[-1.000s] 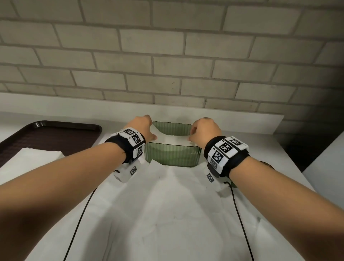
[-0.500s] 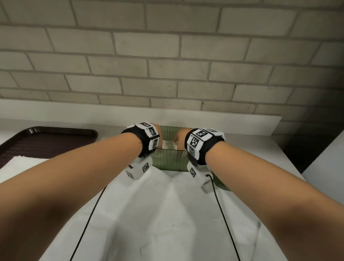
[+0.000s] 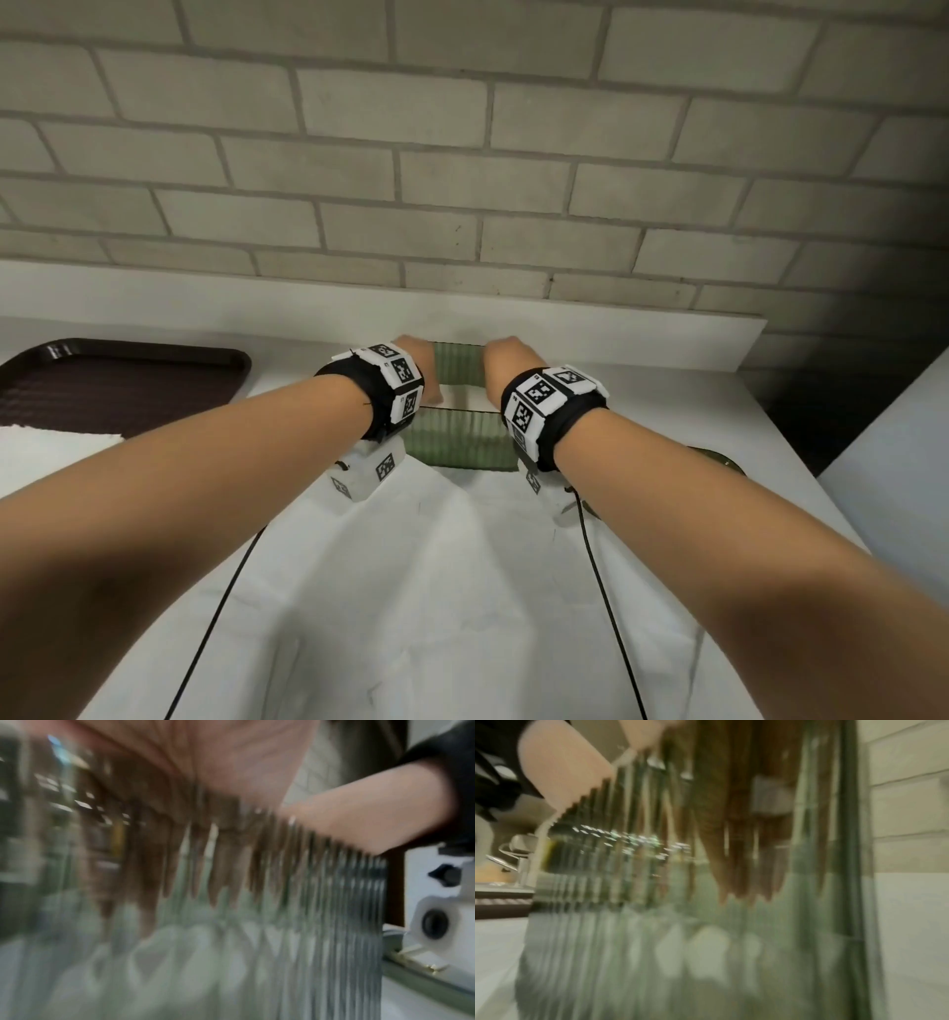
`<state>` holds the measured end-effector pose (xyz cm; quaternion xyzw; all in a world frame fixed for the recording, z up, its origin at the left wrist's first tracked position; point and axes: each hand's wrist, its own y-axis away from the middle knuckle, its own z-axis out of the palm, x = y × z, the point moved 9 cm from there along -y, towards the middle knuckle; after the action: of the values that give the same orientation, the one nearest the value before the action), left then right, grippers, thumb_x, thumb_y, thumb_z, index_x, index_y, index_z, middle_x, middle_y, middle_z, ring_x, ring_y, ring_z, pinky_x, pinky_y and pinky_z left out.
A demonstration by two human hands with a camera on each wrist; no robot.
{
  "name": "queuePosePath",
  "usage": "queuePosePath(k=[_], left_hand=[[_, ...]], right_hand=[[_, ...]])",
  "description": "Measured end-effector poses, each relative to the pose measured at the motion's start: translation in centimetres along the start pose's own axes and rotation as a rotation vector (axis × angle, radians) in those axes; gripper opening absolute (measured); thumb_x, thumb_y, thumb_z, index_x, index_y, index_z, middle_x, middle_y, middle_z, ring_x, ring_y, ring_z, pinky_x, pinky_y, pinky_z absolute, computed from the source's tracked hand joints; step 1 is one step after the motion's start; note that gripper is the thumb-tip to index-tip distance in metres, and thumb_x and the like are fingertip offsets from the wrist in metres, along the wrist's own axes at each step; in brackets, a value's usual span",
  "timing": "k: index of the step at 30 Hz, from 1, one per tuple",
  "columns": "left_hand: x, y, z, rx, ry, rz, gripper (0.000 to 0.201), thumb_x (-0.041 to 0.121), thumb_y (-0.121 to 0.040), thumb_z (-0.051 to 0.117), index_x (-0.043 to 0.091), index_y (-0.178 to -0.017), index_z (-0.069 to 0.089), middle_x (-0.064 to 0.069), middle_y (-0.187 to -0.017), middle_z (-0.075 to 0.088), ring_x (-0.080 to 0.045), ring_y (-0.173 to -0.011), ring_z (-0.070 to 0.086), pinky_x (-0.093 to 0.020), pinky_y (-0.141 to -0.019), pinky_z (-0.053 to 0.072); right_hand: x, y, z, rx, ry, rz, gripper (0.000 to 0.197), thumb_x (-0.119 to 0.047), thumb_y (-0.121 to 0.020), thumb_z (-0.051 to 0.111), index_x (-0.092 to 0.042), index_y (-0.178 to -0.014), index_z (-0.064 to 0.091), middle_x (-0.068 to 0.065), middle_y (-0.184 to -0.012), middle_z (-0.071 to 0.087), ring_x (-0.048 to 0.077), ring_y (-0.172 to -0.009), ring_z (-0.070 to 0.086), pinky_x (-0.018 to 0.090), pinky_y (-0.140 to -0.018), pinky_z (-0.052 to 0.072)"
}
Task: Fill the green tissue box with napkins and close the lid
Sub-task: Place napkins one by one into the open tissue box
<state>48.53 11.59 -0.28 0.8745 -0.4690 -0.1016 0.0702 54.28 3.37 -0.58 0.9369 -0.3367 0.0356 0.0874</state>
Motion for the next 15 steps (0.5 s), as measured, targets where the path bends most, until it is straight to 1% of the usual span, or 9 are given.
queuePosePath(k=[2,4,5,6,8,9,11,13,15], left_hand=[[-0.3,0.9,-1.8,0.143,0.173,0.036,0.024,0.025,-0.086,0.055,0.009,-0.100,0.066,-0.008,-0.087,0.062,-0.026,-0.083,0.061,-0.028,-0.074,0.049],[-0.7,2.7,-3.5,0.283,0.337,0.074,0.023,0.026,-0.085,0.052,0.017,-0.098,0.067,-0.006,-0.097,0.067,-0.027,-0.090,0.063,-0.030,-0.078,0.052],[-0.9,4.0,-3.9,0.321,0.395,0.097,0.018,0.029,-0.084,0.052,0.022,-0.094,0.066,-0.002,-0.098,0.067,-0.025,-0.092,0.063,-0.030,-0.080,0.051],[-0.9,5.3,-4.1,0.325,0.423,0.120,0.013,0.032,-0.084,0.053,0.027,-0.089,0.064,0.002,-0.096,0.066,-0.023,-0.093,0.062,-0.029,-0.080,0.050],[-0.6,7.9,-3.2,0.278,0.440,0.182,0.007,0.037,-0.084,0.057,0.032,-0.083,0.060,0.009,-0.083,0.062,-0.018,-0.088,0.061,-0.027,-0.076,0.048],[-0.4,9.2,-2.2,0.236,0.446,0.209,0.007,0.038,-0.084,0.058,0.031,-0.082,0.061,0.013,-0.075,0.059,-0.015,-0.083,0.061,-0.025,-0.073,0.045],[0.0,11.4,0.5,0.105,0.433,0.254,0.009,0.039,-0.084,0.061,0.030,-0.084,0.064,0.018,-0.067,0.051,-0.008,-0.072,0.056,-0.022,-0.071,0.042],[0.4,13.2,3.7,-0.025,0.391,0.274,0.014,0.042,-0.082,0.063,0.030,-0.090,0.064,0.018,-0.072,0.052,-0.006,-0.073,0.051,-0.023,-0.076,0.044],[0.4,14.6,6.7,-0.142,0.347,0.261,0.022,0.044,-0.079,0.065,0.031,-0.096,0.063,0.016,-0.083,0.057,-0.009,-0.084,0.052,-0.026,-0.085,0.046]], right_hand=[[0.1,1.0,-2.6,0.235,-0.221,-0.003,0.029,0.001,-0.084,0.048,-0.008,-0.108,0.063,0.015,-0.108,0.064,0.034,-0.098,0.062,0.035,-0.080,0.050],[0.4,3.1,-4.2,0.405,-0.364,-0.029,0.023,-0.007,-0.085,0.050,-0.014,-0.100,0.066,0.010,-0.098,0.068,0.031,-0.090,0.063,0.033,-0.076,0.052],[0.6,4.1,-4.4,0.449,-0.444,-0.051,0.020,-0.011,-0.084,0.051,-0.018,-0.095,0.067,0.006,-0.092,0.069,0.028,-0.087,0.064,0.032,-0.076,0.053],[0.8,5.1,-4.5,0.468,-0.533,-0.076,0.017,-0.015,-0.084,0.054,-0.020,-0.092,0.068,0.002,-0.087,0.069,0.024,-0.083,0.064,0.031,-0.076,0.053],[0.8,7.4,-4.4,0.470,-0.637,-0.135,0.011,-0.017,-0.083,0.060,-0.021,-0.087,0.069,-0.004,-0.078,0.067,0.016,-0.076,0.063,0.027,-0.074,0.052],[0.7,8.3,-4.2,0.444,-0.650,-0.165,0.009,-0.018,-0.083,0.062,-0.021,-0.086,0.069,-0.006,-0.075,0.065,0.013,-0.073,0.061,0.025,-0.072,0.050],[-0.2,9.9,-3.0,0.307,-0.614,-0.266,0.006,-0.020,-0.082,0.067,-0.023,-0.086,0.069,-0.010,-0.068,0.061,0.007,-0.064,0.057,0.020,-0.066,0.045],[-1.6,11.4,-0.7,0.109,-0.524,-0.367,0.011,-0.026,-0.079,0.072,-0.026,-0.090,0.068,-0.015,-0.064,0.056,0.000,-0.059,0.052,0.015,-0.061,0.040],[-2.7,13.1,2.1,-0.070,-0.434,-0.424,0.019,-0.033,-0.078,0.073,-0.029,-0.095,0.068,-0.016,-0.066,0.057,0.000,-0.062,0.053,0.011,-0.060,0.039]])
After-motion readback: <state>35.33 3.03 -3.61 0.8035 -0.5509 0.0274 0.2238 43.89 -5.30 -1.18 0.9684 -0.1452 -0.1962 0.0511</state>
